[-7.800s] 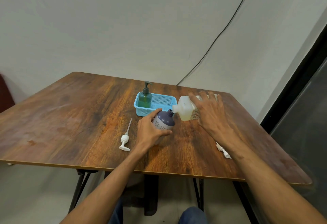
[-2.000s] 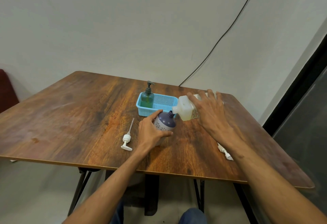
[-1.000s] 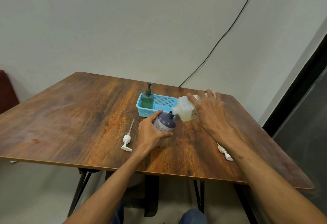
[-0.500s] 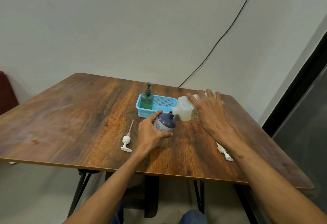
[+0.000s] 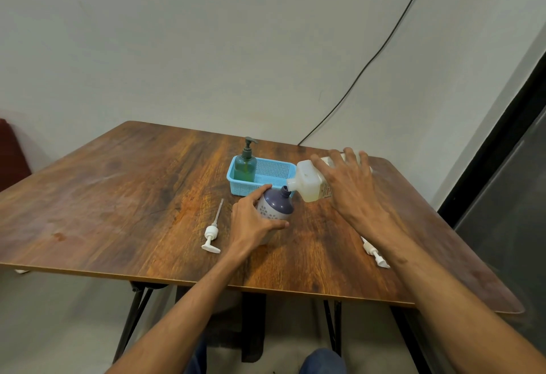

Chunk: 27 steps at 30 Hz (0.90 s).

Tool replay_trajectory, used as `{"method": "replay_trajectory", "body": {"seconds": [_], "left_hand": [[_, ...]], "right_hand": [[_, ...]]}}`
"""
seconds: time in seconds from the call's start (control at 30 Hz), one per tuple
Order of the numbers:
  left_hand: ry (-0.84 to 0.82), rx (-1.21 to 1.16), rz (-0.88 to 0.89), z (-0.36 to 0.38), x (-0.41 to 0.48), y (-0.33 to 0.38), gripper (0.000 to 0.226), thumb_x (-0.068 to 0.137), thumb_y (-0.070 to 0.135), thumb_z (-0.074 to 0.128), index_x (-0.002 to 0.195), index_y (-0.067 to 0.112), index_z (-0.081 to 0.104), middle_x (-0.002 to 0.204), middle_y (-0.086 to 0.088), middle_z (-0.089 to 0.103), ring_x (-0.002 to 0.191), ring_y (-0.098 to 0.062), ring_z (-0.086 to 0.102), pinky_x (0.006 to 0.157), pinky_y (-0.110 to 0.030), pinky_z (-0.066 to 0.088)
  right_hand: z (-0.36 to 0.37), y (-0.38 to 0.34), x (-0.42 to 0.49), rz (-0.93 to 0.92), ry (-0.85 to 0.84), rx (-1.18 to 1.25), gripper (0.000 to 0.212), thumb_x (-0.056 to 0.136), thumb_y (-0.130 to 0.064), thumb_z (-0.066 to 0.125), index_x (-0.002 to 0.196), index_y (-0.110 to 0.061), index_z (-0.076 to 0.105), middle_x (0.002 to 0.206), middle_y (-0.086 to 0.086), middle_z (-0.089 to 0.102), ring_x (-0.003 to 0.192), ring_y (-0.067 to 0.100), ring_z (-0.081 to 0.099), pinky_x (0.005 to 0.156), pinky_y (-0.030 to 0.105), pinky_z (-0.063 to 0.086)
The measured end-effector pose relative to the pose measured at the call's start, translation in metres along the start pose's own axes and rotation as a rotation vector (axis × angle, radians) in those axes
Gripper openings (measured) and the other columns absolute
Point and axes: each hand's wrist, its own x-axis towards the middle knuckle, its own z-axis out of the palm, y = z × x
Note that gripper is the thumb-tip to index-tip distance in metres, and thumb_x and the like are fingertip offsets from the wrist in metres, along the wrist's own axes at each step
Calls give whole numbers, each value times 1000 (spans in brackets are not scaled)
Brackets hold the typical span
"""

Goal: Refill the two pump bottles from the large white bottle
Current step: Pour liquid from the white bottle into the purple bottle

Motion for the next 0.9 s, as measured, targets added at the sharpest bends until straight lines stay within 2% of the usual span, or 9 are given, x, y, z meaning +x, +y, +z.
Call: {"method": "replay_trajectory", "body": {"seconds": [0.5, 0.73, 0.9], "left_hand": [[-1, 2, -12, 1, 1, -3, 98, 52, 34, 98, 140, 20, 56, 132, 0, 63, 120, -15, 59, 105, -46, 51], [-7, -6, -12, 1, 1, -1, 97, 55, 31, 98, 141, 18, 55, 133, -1, 63, 120, -13, 57, 106, -36, 50], [-16, -11, -16, 1, 1, -1, 96, 56, 30, 97, 141, 18, 55, 135, -1, 62, 121, -13, 57, 107, -36, 48]], "right_hand": [[1, 0, 2, -9, 6, -32, 96, 66, -24, 89, 146, -31, 36, 139, 13, 52, 129, 41, 44, 107, 61, 31], [-1, 2, 1, -15, 29, -43, 93, 64, -20, 88, 144, -29, 40, 134, 13, 56, 125, 42, 47, 102, 59, 34], [-1, 2, 2, -17, 30, -51, 94, 63, -25, 90, 143, -29, 40, 134, 14, 56, 124, 41, 49, 102, 59, 35]]}}
